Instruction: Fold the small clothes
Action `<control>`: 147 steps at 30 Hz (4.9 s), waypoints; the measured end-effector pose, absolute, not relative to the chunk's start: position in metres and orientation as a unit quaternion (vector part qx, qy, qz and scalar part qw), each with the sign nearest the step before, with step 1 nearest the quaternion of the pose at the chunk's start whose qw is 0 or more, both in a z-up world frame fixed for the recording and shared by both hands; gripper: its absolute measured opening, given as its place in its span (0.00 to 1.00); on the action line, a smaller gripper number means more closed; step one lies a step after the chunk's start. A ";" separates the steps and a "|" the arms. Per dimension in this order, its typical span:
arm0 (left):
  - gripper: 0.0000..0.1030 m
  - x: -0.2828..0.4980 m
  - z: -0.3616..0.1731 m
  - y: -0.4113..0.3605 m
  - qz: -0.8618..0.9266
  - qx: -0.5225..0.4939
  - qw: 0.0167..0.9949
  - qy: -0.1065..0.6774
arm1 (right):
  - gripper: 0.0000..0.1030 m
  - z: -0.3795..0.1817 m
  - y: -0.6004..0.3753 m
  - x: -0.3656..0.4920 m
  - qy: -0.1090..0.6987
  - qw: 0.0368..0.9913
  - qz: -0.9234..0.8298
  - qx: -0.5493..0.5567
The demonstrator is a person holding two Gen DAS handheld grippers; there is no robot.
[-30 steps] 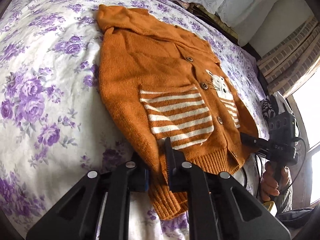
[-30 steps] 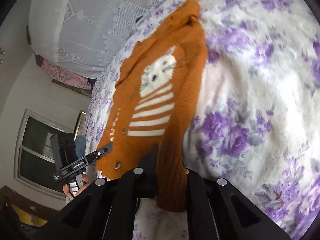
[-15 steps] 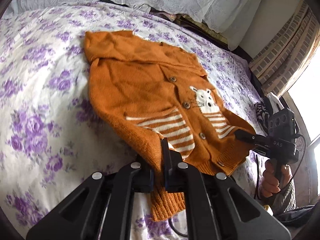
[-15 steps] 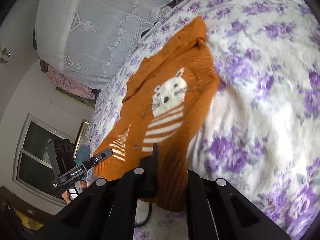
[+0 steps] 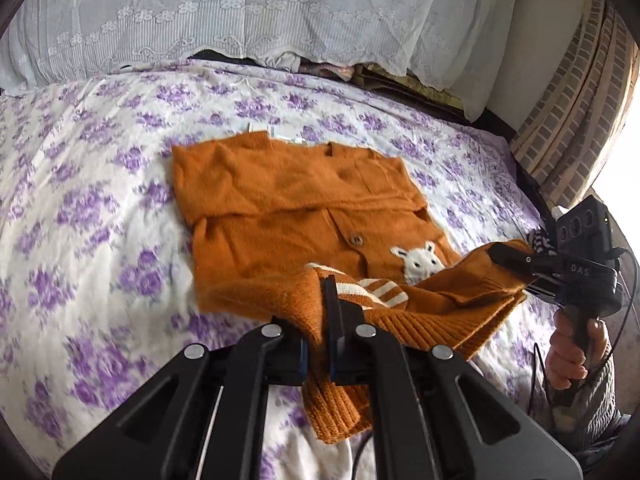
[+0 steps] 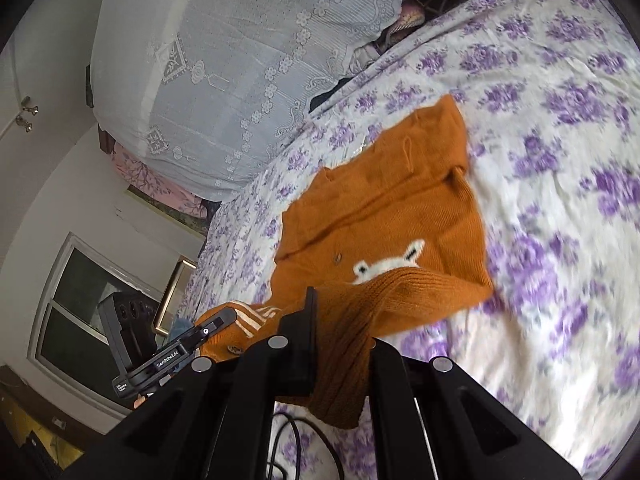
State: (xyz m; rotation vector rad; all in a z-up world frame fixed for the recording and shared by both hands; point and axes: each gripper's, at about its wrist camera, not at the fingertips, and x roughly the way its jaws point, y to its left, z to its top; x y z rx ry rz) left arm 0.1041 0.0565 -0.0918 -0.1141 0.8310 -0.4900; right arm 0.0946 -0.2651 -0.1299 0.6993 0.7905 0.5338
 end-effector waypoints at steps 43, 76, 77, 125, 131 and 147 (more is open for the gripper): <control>0.09 0.284 -0.150 0.073 -0.172 -0.149 0.874 0.430 | 0.06 -0.189 -0.277 0.288 0.392 0.799 0.197 0.412; 0.50 0.202 -0.141 0.003 -0.194 0.068 0.888 0.411 | 0.12 -0.151 -0.165 0.227 0.420 0.888 0.178 0.054; 0.50 0.204 -0.139 0.002 -0.190 0.072 0.891 0.406 | 0.12 -0.147 -0.164 0.235 0.414 0.891 0.178 0.057; 0.92 0.212 -0.148 0.063 -0.066 -0.062 0.895 0.436 | 0.19 -0.148 -0.182 0.190 0.368 0.906 0.165 0.126; 0.95 0.215 -0.173 0.018 -0.048 0.035 0.885 0.463 | 0.21 -0.174 -0.156 0.204 0.428 0.879 0.187 0.094; 0.96 0.286 -0.166 0.091 0.035 -0.069 0.885 0.459 | 0.18 -0.170 -0.158 0.265 0.428 0.872 0.174 0.160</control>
